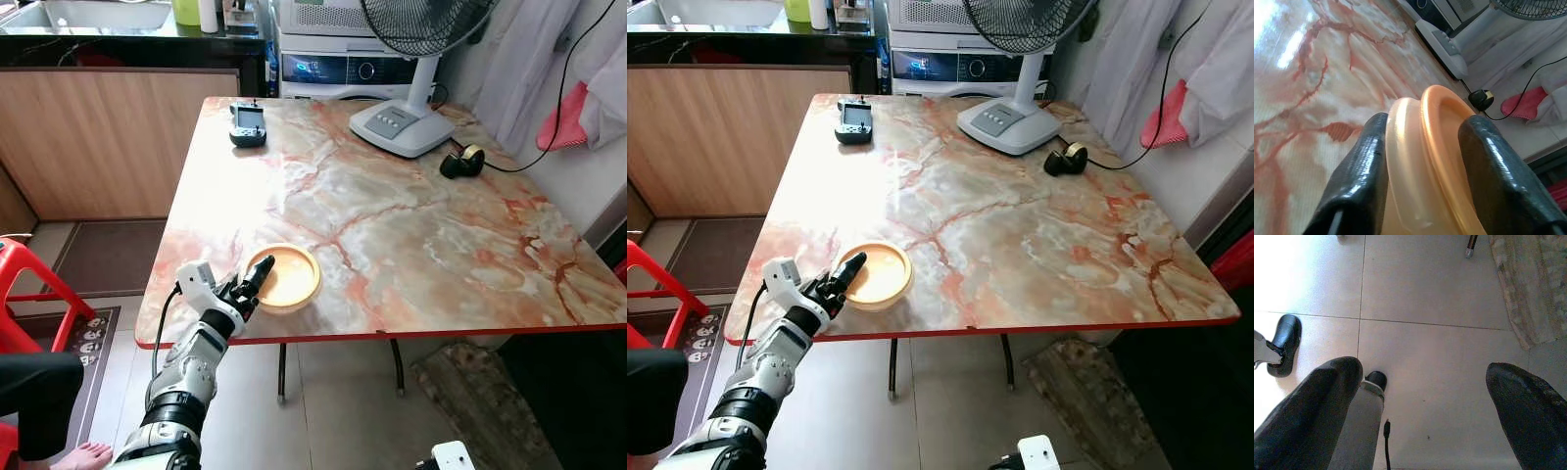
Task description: Restocking fridge
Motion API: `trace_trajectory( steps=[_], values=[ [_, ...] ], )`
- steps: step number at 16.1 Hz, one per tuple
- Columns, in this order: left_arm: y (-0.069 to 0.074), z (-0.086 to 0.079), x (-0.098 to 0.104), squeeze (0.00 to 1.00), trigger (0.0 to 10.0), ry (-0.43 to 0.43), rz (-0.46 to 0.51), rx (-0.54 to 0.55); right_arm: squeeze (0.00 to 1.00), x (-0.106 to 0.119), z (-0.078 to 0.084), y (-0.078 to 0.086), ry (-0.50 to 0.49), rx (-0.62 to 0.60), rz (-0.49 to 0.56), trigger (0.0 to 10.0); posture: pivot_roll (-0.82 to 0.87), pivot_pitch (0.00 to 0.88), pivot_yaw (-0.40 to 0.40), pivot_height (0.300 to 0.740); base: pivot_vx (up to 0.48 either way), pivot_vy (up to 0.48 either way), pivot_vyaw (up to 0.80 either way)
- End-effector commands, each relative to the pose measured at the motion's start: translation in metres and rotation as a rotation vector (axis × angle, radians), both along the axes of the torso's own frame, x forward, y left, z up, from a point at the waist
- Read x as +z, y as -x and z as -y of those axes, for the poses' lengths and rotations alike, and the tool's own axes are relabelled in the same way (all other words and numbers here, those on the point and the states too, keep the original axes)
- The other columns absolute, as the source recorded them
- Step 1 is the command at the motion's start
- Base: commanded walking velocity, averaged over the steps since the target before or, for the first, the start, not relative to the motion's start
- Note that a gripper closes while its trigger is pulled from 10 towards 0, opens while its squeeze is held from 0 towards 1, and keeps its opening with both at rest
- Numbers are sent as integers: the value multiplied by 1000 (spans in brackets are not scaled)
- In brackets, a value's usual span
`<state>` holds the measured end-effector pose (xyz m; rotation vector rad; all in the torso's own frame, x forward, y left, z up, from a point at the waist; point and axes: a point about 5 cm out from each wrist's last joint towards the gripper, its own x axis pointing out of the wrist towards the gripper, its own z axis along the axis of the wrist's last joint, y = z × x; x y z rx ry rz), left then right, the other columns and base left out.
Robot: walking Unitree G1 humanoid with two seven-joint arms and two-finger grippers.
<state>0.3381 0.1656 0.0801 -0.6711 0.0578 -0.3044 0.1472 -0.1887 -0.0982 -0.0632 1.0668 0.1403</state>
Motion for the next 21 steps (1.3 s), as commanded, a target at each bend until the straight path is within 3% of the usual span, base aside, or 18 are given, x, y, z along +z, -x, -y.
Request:
trace_trajectory(
  steps=[1, 8, 11, 16, 17, 18, 19, 20, 21],
  values=[
    [-3, 3, 2, 0, 0, -21, 2, -8, 0, 0, 4, 1, 13, 3, -7, 10000, 64, 0, -103, 740, 0, 0, 0],
    [-1, 6, 0, 0, 0, -14, 0, -7, 0, -1, 2, 3, 12, 4, -12, 10000, 59, 0, -84, 740, 0, 0, 0],
    [-2, 5, 12, 0, 0, -13, 64, 0, 0, -2, 1, 5, 13, -6, -13, 10000, 63, 0, -72, 740, 0, 0, 0],
    [4, 1, 55, 0, 0, -43, 242, 7, 0, -4, -3, 8, 5, -31, -10, 10000, 65, 0, -34, 740, 0, 0, 0],
    [5, -1, 63, 0, 0, -62, 265, 29, 0, -4, -4, 9, 3, -36, -10, 10000, 63, 0, -29, 740, 0, 0, 0],
    [6, -5, 71, 0, 0, -193, 273, 92, 0, -4, -5, 10, -5, -68, -8, 10000, 61, 0, -16, 740, 0, 0, 0],
    [8, -6, 72, 0, 8235, -275, 274, 137, 0, -5, -5, 11, -8, -78, -8, 10000, 60, 0, -11, 740, 0, 0, 0],
    [13, -7, 70, 0, 10000, -432, 278, 168, 0, -5, -6, 12, -13, -93, -7, 10000, 59, 0, -1, 740, 0, 0, 0],
    [15, -6, 69, 0, 10000, -507, 278, 176, 0, -5, -6, 12, -17, -102, -4, 10000, 59, 0, -1, 740, 0, 0, 0]
  ],
)
